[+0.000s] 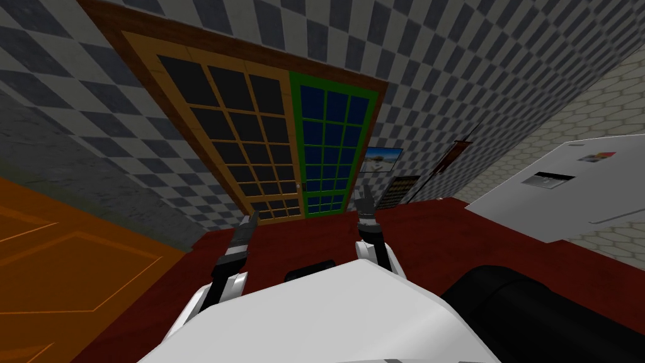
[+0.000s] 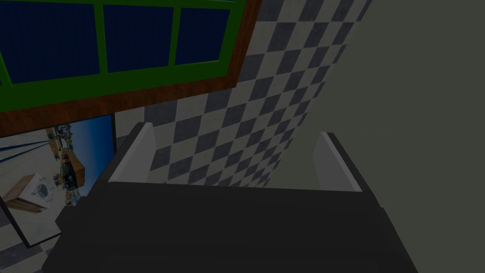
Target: Pull the door open
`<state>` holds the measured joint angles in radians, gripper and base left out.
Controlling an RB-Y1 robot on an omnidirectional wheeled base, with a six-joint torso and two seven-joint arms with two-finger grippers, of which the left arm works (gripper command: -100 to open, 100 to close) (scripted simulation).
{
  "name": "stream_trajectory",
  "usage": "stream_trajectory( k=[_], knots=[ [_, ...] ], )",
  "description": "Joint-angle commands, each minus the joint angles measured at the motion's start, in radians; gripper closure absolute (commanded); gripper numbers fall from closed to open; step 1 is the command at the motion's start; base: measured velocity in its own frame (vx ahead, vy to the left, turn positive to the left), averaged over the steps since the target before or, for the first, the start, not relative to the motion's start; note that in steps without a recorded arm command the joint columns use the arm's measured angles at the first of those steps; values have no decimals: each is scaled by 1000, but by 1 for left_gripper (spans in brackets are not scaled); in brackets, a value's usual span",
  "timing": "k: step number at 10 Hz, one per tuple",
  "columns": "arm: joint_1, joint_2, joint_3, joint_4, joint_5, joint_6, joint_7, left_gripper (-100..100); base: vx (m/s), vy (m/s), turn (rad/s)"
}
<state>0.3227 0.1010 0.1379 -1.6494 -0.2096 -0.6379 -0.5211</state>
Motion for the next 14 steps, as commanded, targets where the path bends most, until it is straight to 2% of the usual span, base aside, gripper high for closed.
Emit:
stream_trajectory(
  k=[1, 13, 14],
  knots=[
    [-9, 3, 7, 40, -6, -13, -31, -100, 99, -43, -2],
    [-86, 15, 47, 309, -52, -83, -243, -100, 99, -45, -1],
    [-99, 16, 54, 353, -60, -95, -278, -100, 140, -44, -6]
  ],
)
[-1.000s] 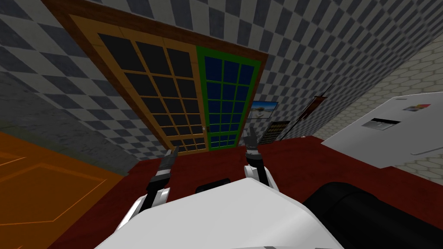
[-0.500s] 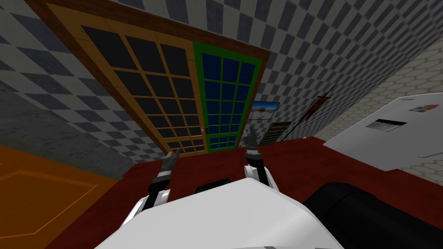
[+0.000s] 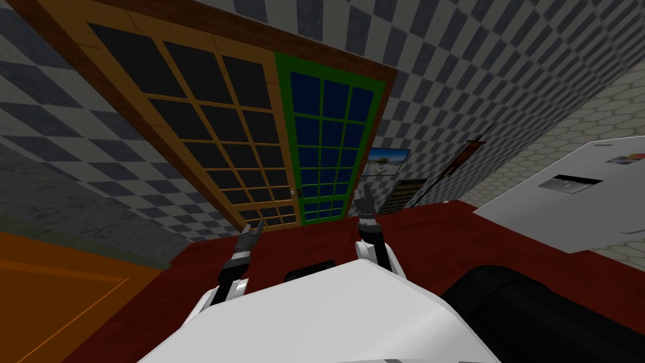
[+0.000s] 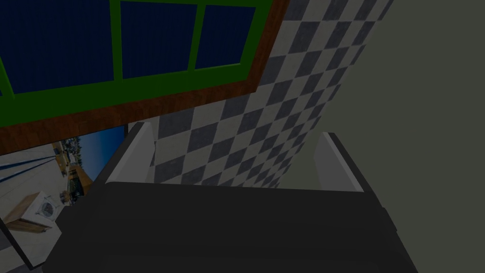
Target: Pull the door open
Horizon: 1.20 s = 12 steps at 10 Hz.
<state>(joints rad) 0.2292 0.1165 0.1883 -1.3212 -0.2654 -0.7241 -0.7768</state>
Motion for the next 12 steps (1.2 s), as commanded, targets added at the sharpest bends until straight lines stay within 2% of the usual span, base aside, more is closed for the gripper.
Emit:
stream_trajectory(
  k=[1, 10, 11, 12],
  knots=[
    [-11, 1, 7, 45, -8, -14, -39, -100, 138, -56, 0],
    [-64, 3, 34, 223, -39, -61, -180, -100, 101, -43, -3],
    [-76, 3, 39, 260, -45, -70, -210, -100, 135, -69, -5],
    [-81, 3, 42, 278, -48, -75, -224, -100, 152, -49, 0]
  ],
)
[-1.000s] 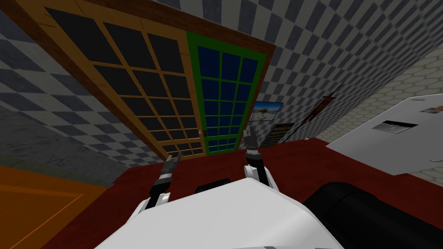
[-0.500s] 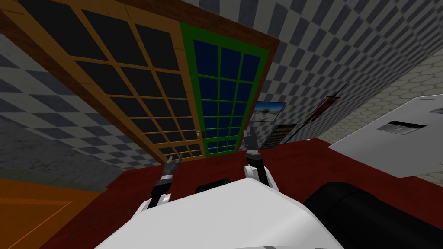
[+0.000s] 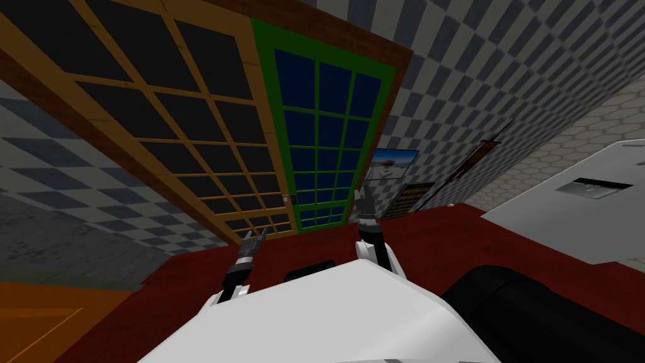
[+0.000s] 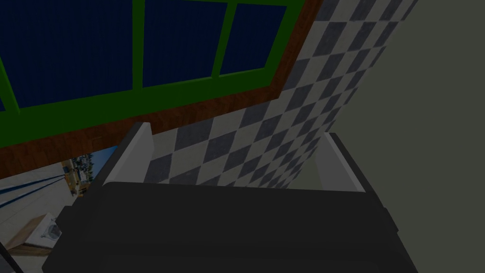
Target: Pull the door open
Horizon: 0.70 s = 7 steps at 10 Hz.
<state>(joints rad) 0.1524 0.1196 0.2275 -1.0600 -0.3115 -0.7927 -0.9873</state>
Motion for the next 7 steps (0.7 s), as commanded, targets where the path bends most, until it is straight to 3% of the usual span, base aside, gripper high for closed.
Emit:
stream_trajectory(
  k=[1, 7],
  knots=[
    [-9, 0, 5, 33, -5, -11, -27, -100, 116, -28, -4],
    [-52, -2, 24, 162, -28, -45, -131, -100, 125, -43, -8]
  ],
)
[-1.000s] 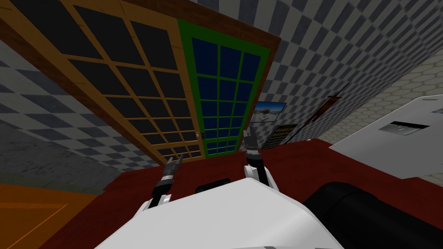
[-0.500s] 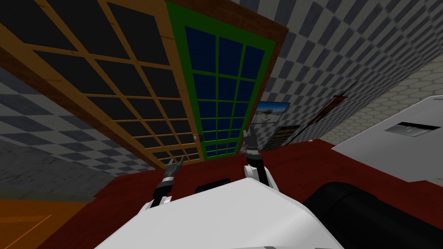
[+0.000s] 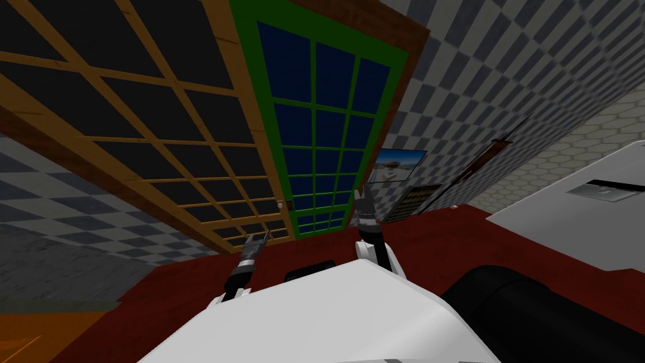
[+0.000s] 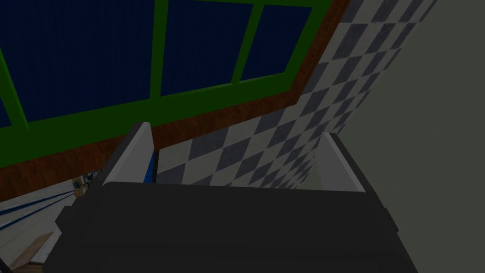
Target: Pull the door open
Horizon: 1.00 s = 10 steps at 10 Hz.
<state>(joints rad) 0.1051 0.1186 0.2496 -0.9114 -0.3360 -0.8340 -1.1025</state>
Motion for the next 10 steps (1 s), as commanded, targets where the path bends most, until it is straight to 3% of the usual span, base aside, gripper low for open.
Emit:
stream_trajectory(
  k=[1, 5, 6, 10],
  knots=[
    [-14, -2, 5, 39, -8, -10, -36, -100, 185, -66, -14],
    [-43, -5, 15, 108, -20, -29, -94, -100, 171, -44, -16],
    [-38, -4, 14, 98, -18, -27, -83, -100, 85, -34, 0],
    [1, 6, 51, 125, -4, -20, -101, -100, -135, 28, 24]
  ],
)
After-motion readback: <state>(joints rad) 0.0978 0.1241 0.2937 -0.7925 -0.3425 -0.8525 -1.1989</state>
